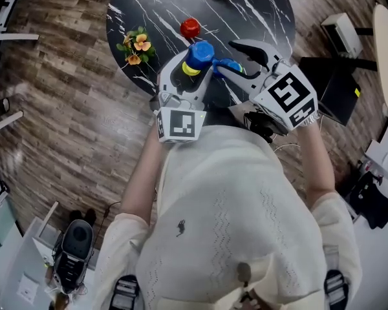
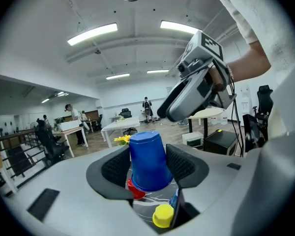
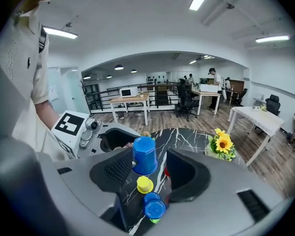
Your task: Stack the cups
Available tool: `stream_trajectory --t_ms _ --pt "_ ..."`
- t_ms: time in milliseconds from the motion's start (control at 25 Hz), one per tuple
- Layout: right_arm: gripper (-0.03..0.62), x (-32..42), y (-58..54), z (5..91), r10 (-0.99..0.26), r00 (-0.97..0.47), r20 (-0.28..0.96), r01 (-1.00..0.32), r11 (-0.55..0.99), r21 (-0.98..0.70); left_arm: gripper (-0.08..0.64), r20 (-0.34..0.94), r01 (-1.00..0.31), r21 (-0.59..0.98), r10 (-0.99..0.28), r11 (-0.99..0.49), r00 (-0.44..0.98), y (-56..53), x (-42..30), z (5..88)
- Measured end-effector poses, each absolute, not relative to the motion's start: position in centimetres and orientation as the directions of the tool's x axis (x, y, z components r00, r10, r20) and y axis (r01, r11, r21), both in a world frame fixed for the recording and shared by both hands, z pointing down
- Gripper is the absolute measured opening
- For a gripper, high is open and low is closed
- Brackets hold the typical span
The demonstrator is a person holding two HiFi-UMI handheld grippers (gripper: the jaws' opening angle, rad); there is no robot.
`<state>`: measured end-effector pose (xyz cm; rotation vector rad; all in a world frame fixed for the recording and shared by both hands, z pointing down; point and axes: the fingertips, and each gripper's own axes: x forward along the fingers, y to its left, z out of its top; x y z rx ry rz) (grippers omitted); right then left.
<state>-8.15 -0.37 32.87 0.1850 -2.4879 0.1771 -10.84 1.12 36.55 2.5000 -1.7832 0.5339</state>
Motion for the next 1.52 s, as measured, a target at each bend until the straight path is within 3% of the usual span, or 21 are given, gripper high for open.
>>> stream_trajectory --t_ms 600,1520 --pt "0.099 2.7 -5.9 30.7 -0.557 -0.681 0.476 -0.639 0.769 -0.014 0.252 0.398 -0.921 -0.094 -0.863 -0.377 0.313 2.7 -10.2 44.5" --pt "0.057 9.2 -3.5 33.2 -0.664 -0.525 0.532 -0.776 0.630 0.020 0.250 0.481 -0.910 -0.101 -0.820 -0.403 0.309 2.0 -7.6 51.7"
